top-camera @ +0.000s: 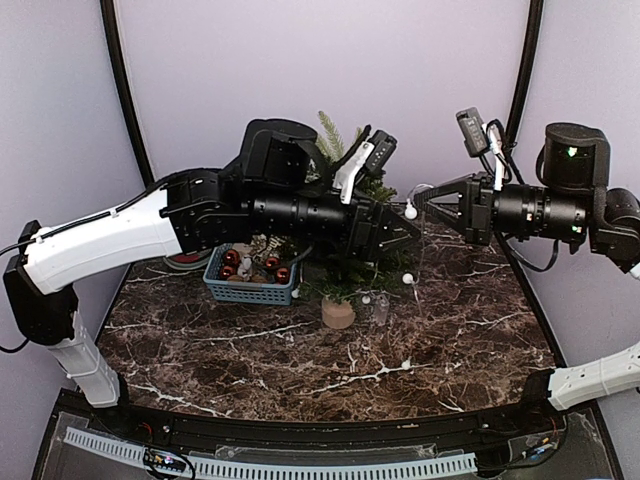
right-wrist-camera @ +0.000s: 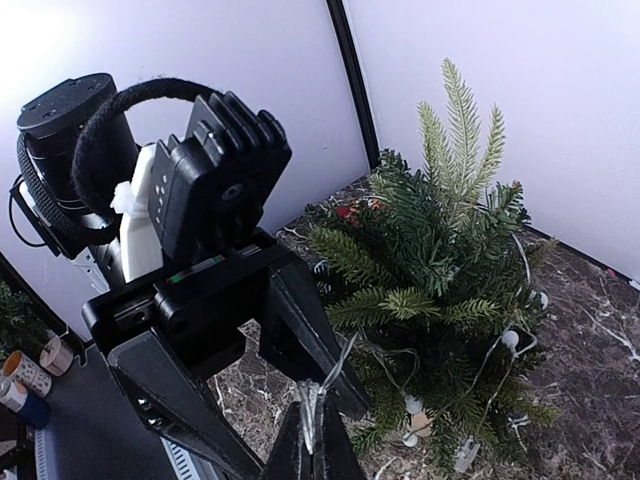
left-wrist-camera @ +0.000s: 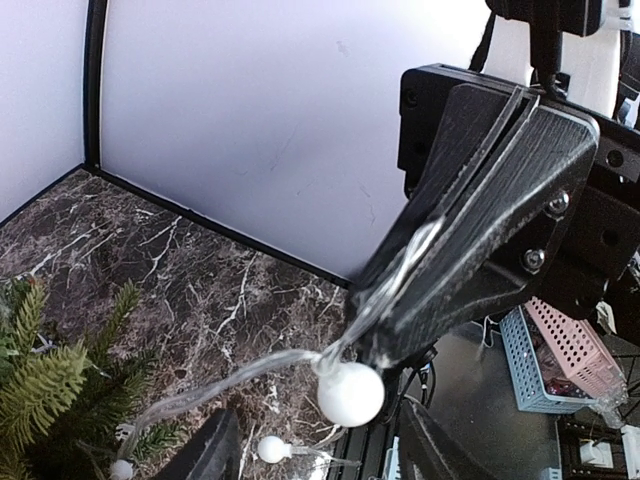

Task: Decorate the small christmas tree
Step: Wrap the light string in the gap of the branches.

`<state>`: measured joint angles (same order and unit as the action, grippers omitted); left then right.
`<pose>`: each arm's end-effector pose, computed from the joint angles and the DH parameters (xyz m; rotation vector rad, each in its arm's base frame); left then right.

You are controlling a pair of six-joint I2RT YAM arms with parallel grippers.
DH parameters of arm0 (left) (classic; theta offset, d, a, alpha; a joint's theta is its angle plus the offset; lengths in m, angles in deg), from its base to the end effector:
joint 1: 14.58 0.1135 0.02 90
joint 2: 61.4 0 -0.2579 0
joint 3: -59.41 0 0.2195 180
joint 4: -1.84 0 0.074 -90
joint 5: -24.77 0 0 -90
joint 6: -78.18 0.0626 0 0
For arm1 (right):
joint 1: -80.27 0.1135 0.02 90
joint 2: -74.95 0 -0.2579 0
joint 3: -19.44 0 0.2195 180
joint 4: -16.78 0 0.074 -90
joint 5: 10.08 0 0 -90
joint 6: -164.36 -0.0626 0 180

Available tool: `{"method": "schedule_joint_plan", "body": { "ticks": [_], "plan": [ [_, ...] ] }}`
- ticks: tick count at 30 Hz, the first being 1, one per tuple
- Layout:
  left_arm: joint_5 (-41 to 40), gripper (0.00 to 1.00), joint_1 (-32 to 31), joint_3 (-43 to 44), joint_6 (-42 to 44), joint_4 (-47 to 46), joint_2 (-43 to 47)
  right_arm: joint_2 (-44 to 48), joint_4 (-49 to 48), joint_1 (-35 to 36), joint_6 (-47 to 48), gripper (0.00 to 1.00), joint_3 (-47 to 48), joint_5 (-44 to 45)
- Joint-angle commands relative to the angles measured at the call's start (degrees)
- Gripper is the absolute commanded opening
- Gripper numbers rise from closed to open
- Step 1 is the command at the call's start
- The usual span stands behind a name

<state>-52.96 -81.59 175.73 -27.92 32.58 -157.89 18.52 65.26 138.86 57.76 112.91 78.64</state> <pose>0.1394 -0.3627 0.4186 0.9804 1.6626 -1.2076 0.0960 0.1599 0.4335 -0.6877 1.7443 0.9521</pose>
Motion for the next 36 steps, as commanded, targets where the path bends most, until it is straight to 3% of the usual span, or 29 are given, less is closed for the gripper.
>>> {"method": "schedule_joint_plan", "body": {
  "ticks": [1,15,31,36],
  "plan": [
    [2.0,0.54,0.7,1.3,-2.0,-3.5,2.0,-0.2,-3.0,-0.2,-0.3,0.0,-0.2,0.1],
    [2.4,0.35,2.3,3.4,-2.9,-3.9,0.4,-0.8,-3.8,-0.2,-0.6,0.0,-0.3,-1.0],
    [5.3,0.39,2.4,5.6,-3.1,-4.2,-2.0,-0.7,-4.9,-0.1,-1.1,0.0,-0.7,-1.7],
    [5.3,0.32,2.4,5.8,-3.0,-4.6,-1.9,-1.1,-4.6,-0.1,-1.2,0.0,-0.9,-1.8]
  ]
}}
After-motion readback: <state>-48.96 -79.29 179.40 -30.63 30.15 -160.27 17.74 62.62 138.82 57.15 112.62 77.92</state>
